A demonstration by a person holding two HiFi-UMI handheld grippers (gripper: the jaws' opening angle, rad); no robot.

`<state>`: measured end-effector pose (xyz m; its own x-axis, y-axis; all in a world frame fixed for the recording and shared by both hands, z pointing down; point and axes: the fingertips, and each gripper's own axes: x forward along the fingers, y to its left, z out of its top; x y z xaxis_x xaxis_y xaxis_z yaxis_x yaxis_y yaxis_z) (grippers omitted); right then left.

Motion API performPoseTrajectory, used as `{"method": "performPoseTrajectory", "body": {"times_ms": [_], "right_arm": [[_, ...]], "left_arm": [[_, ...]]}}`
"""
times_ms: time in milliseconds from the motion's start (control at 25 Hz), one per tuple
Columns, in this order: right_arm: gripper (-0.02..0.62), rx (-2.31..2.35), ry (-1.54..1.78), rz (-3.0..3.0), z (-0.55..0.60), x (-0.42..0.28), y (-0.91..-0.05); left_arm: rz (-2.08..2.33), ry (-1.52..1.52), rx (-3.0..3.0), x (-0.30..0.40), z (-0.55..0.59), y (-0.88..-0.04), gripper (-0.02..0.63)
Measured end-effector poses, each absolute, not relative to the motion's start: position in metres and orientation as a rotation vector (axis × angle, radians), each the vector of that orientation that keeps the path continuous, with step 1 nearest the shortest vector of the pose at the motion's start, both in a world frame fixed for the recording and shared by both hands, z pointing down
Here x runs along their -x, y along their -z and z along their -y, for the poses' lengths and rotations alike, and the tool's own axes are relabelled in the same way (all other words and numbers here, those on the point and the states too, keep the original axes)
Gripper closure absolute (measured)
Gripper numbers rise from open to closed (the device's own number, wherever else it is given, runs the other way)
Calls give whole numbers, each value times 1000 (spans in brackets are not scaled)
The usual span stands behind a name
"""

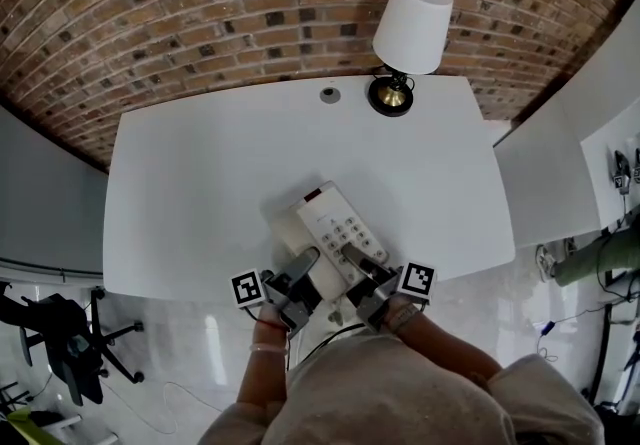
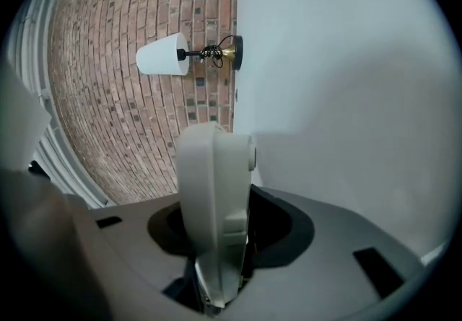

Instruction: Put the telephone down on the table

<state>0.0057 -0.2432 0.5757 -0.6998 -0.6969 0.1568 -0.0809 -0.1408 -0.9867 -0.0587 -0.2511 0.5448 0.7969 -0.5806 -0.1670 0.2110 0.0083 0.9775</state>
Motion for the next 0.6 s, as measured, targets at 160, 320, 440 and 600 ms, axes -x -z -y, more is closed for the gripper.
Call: {"method": "performPoseTrajectory", "body": {"times_ms": [160,320,440,600], "right_arm": [[426,876,1903,-1696,251,-5,-579],[428,883,1910,-1683,257,-6,-580],[428,892,1919,-1656,262,-8,-583],[428,897,1918,-1654,269,-8,-584]], "left_arm": [[322,642,-1433,59,259,-548,207],[321,638,-1424,58,265,-551,207],[322,627,-1411,56,272,-554,207],[309,617,-1417,55,278,-555,207]]}}
